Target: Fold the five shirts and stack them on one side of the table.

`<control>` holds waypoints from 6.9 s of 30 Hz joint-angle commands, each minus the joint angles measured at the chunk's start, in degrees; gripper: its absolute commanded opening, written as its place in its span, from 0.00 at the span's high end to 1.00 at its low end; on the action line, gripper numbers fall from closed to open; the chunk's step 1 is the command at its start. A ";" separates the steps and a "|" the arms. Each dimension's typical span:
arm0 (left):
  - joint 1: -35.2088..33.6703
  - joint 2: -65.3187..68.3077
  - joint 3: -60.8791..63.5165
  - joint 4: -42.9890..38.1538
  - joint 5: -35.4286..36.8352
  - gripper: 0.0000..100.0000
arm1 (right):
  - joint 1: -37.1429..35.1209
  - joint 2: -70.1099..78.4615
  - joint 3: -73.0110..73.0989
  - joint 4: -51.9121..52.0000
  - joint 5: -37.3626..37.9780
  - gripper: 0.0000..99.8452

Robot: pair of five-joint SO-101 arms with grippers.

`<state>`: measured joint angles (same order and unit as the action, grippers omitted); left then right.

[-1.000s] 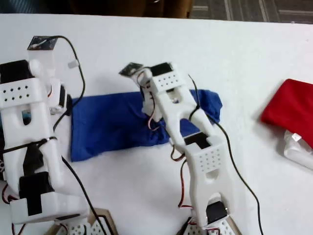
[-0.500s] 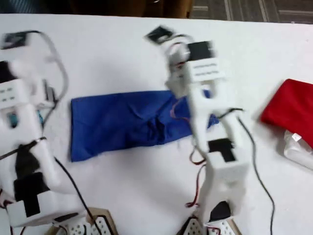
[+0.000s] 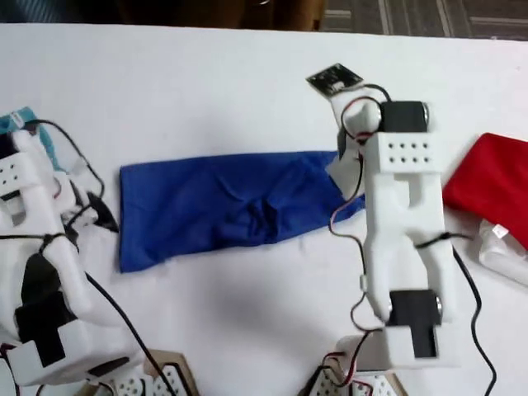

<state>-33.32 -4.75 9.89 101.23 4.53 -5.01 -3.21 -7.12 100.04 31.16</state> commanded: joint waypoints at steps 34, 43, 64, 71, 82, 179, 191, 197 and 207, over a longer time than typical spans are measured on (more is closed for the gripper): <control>13.89 57.67 -32.22 1.23 2.90 0.97 | 0.84 -8.48 0.35 1.01 0.09 0.98; 13.63 55.74 -35.47 1.23 6.42 0.97 | 3.30 -14.37 0.62 0.92 0.09 0.98; 52.22 43.34 -64.04 -0.79 8.18 0.97 | 21.67 -16.13 0.70 1.01 0.09 0.98; 64.53 56.26 -80.31 -3.87 6.24 0.97 | 28.53 -17.45 0.70 1.01 4.75 0.98; 73.14 65.14 -97.63 -9.32 -6.42 0.97 | 37.14 -20.53 0.70 0.92 10.90 0.98; 25.14 56.44 -50.33 -11.16 5.54 0.96 | 14.90 43.91 -41.41 -9.27 0.00 0.80; 25.32 56.44 -50.33 -11.16 5.54 0.96 | 12.09 52.53 -42.90 -14.73 -0.44 0.80; 25.32 56.44 -50.33 -11.16 5.54 0.96 | 9.63 56.92 -43.52 -15.78 0.00 0.80; 25.32 56.44 -50.33 -11.16 5.54 0.96 | 7.96 59.12 -52.57 -18.33 0.00 0.80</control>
<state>-7.65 52.40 -40.48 92.00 9.54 4.04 56.66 -53.80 81.85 31.16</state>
